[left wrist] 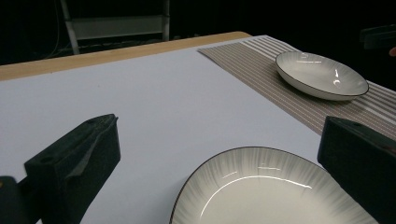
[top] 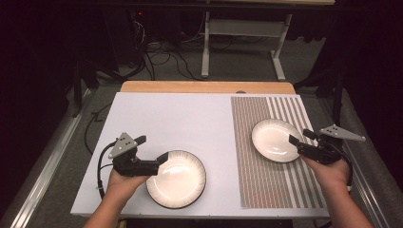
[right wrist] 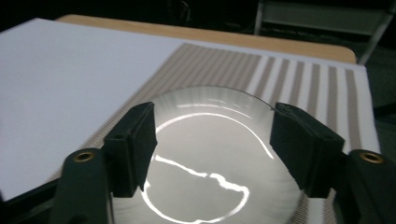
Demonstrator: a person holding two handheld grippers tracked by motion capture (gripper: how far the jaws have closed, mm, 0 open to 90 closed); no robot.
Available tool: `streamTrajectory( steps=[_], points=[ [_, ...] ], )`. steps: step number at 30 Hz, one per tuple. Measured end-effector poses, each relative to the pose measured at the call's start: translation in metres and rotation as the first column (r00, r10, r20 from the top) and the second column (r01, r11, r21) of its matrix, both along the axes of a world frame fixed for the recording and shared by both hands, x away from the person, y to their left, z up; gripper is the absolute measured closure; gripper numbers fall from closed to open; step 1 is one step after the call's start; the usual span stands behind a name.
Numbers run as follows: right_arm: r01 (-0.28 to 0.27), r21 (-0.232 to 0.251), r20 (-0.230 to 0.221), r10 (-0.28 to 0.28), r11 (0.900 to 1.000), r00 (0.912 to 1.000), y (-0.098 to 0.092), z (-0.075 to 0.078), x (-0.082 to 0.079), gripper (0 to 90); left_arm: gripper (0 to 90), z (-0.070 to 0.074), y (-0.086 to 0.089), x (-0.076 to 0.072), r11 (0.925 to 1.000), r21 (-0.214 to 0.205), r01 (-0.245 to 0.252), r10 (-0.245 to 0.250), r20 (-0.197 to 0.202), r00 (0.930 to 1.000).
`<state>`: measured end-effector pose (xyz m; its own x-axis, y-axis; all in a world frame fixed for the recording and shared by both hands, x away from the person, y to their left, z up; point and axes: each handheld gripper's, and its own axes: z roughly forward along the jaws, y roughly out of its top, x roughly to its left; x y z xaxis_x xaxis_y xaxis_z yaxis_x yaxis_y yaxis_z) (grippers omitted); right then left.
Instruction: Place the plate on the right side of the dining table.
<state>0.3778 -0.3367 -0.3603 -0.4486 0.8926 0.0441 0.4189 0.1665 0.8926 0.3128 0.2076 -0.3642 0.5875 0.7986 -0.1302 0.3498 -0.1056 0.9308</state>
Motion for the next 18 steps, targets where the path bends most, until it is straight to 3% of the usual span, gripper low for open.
streamTrajectory(
  steps=[7,12,18],
  points=[
    [-0.086,0.027,0.094,0.083,0.9959,0.9921,0.04,0.015,-0.024,15.3,0.0,0.002,0.0,-0.003,0.9999,-0.009,0.005,-0.004,0.009,0.9999],
    [-0.158,0.026,0.147,0.153,0.9871,0.9772,0.072,0.02,-0.04,6.6,0.0,0.002,0.0,-0.005,0.9999,-0.012,0.006,-0.006,0.014,0.9999],
    [-0.178,0.003,0.18,0.174,0.9841,0.9681,0.094,0.017,-0.05,1.1,0.0,0.002,0.0,-0.007,0.9999,-0.01,0.01,-0.01,0.02,0.9997]
  ],
)
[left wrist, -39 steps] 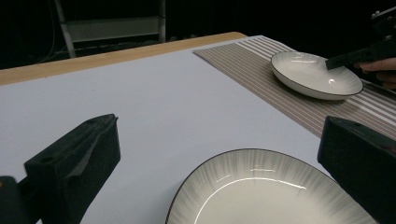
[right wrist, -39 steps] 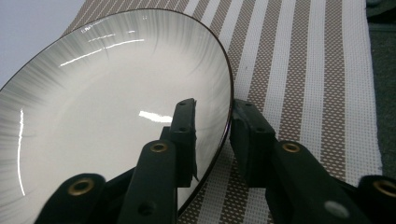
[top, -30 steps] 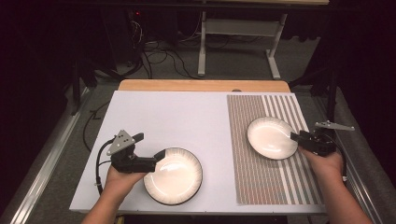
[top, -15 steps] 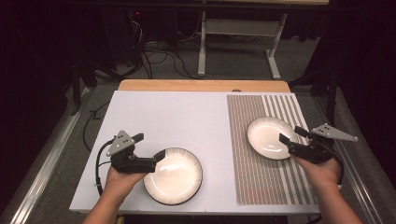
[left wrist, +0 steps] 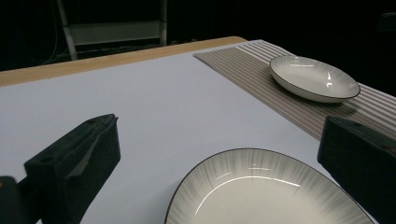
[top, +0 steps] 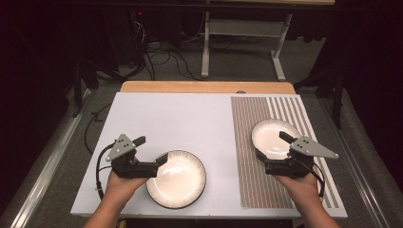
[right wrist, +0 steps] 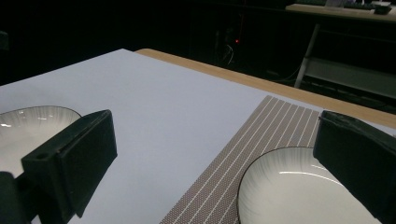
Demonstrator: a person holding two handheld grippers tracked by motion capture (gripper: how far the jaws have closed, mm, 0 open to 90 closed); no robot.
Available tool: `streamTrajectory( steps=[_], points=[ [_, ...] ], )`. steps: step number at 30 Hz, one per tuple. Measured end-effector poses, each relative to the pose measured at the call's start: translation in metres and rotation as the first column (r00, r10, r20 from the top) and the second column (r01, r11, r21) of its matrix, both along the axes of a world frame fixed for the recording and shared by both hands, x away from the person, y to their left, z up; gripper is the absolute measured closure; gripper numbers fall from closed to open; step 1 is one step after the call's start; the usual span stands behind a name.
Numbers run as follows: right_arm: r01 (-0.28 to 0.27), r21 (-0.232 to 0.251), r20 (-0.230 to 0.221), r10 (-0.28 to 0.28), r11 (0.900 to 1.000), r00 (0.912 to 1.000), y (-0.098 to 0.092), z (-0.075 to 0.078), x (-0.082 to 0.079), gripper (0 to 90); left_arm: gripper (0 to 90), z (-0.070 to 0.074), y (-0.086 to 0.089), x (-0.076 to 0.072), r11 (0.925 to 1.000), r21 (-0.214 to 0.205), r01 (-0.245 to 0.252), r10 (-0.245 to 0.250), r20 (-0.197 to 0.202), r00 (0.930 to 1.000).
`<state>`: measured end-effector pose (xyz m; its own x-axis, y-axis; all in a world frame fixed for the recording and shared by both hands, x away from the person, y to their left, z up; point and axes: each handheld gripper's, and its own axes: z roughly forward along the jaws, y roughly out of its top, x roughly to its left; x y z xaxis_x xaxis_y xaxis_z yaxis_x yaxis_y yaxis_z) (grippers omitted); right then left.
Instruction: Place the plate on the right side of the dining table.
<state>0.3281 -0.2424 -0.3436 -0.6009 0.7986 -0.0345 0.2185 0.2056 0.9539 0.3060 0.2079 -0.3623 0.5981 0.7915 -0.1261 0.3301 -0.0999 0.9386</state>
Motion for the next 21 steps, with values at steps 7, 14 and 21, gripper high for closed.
streamTrajectory(
  steps=[7,14,21],
  points=[
    [0.022,0.032,0.009,-0.023,0.9992,0.9997,-0.003,-0.015,-0.005,1.1,0.0,-0.004,-0.004,-0.002,0.9998,0.021,0.008,-0.008,0.006,1.0],
    [0.049,0.038,0.016,-0.05,0.9981,0.9986,-0.014,-0.019,-0.007,1.1,0.0,-0.001,-0.003,-0.005,0.9998,0.02,0.002,-0.002,0.027,0.9996],
    [0.051,0.035,0.024,-0.052,0.9981,0.9984,-0.013,-0.018,-0.009,1.1,0.0,0.0,-0.003,-0.006,0.9999,0.014,0.005,-0.006,0.04,0.9992]
  ],
)
